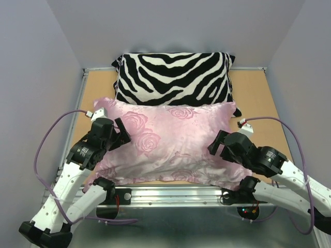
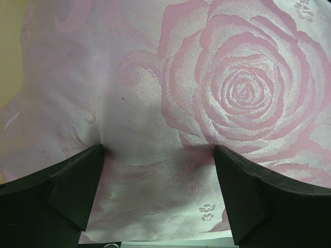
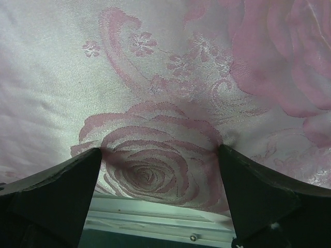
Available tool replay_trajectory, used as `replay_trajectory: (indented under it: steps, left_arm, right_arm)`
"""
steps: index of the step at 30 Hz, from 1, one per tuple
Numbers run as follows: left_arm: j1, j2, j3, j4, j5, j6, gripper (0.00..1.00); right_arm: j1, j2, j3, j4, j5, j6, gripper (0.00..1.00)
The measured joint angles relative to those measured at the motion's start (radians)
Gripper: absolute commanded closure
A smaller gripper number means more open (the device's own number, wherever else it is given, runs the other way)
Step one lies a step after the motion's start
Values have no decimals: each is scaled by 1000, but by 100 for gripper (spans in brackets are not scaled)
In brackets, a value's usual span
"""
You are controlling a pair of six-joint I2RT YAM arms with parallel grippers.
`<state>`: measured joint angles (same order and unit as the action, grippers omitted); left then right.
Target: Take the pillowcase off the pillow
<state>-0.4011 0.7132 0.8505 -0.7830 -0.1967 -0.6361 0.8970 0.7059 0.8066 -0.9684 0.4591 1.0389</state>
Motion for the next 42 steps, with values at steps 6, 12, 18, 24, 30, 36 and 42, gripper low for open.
replay_trajectory:
  steps: [6,12,18,24,30,36,42]
  left_arm:
    - [-29,11,-7,-26,-5,-1,1]
    - [-30,45,-32,30,2,-4,47]
    - [-32,94,14,98,34,69,100]
    - [-30,136,170,44,15,221,100]
    - [-32,227,486,-113,-90,369,100]
    - [-29,409,766,-134,-116,469,84]
    - [-31,708,964,-109,-32,528,78]
  right_arm:
    - [0,10,-63,42,-36,12,2]
    - [0,70,-69,102,-36,-13,67]
    - [0,127,55,131,-17,-110,99]
    - [-2,175,235,119,-3,-259,99]
    - [-4,232,465,103,-77,-372,99]
    - [-4,312,638,102,-85,-432,95]
    - [-16,508,726,108,59,-471,99]
